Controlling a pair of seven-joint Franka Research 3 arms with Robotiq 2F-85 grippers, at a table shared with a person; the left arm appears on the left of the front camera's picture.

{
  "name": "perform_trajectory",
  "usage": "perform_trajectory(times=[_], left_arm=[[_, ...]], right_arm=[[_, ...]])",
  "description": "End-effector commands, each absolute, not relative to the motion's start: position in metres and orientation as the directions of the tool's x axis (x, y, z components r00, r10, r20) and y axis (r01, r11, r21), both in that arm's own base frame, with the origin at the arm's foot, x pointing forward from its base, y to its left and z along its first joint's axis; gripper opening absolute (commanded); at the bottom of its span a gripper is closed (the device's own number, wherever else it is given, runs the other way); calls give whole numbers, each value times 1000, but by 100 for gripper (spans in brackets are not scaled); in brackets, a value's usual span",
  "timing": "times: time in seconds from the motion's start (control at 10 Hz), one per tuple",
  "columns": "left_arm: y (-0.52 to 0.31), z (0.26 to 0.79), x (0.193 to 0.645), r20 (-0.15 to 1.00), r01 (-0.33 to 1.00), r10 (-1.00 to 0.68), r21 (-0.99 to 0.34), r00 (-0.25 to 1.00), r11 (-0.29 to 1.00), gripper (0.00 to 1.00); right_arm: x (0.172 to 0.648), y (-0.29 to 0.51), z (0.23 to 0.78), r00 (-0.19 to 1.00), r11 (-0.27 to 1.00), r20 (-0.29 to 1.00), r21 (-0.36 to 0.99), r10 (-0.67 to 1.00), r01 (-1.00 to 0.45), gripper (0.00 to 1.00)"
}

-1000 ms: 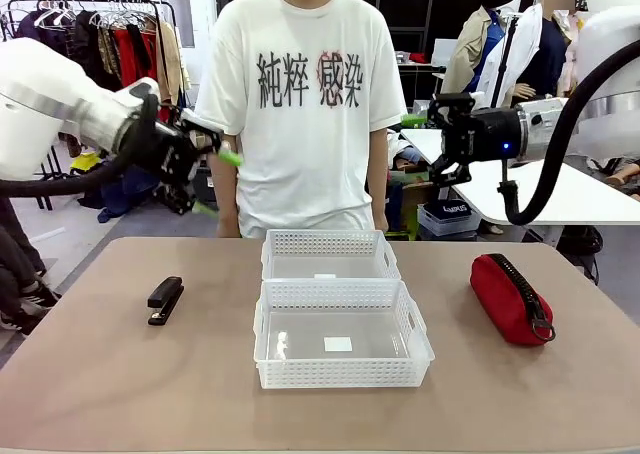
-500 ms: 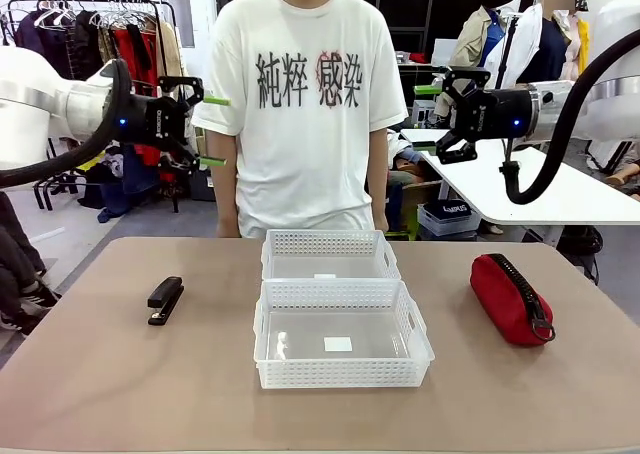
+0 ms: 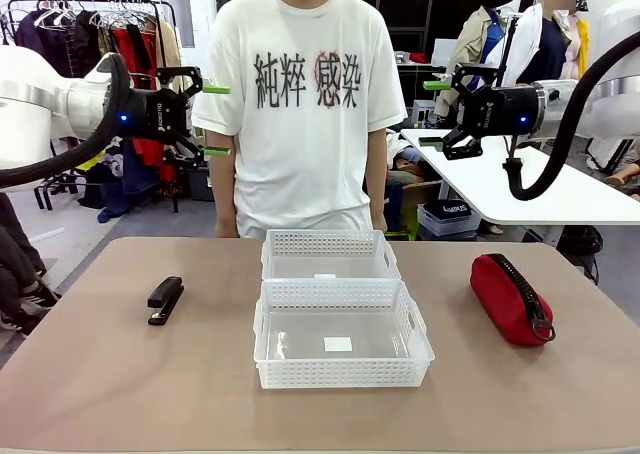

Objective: Distribute items into two baskets.
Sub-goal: Pick up the Pencil pouch that the person points to.

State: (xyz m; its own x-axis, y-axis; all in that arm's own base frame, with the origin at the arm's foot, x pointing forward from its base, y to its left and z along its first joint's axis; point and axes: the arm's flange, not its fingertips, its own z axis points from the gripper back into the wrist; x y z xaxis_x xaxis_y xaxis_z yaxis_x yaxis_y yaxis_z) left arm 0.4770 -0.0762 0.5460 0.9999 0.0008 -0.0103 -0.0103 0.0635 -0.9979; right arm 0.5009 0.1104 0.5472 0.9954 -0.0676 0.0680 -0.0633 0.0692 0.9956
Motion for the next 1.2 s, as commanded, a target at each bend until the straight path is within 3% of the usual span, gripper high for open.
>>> perform_trajectory(times=[0.0, 0.3, 1.1], left_arm=[[-74, 549, 479, -40, -41, 20, -998, 999, 56, 100], [-69, 561, 475, 77, 74, 68, -996, 995, 44, 100], [-62, 571, 477, 75, 73, 79, -997, 994, 31, 100]], right_arm=[[499, 112, 549, 995, 73, 72, 995, -71, -67, 100], [507, 109, 560, 999, 7, 25, 1000, -29, -25, 100], [506, 109, 570, 997, 25, 64, 998, -37, -63, 100]])
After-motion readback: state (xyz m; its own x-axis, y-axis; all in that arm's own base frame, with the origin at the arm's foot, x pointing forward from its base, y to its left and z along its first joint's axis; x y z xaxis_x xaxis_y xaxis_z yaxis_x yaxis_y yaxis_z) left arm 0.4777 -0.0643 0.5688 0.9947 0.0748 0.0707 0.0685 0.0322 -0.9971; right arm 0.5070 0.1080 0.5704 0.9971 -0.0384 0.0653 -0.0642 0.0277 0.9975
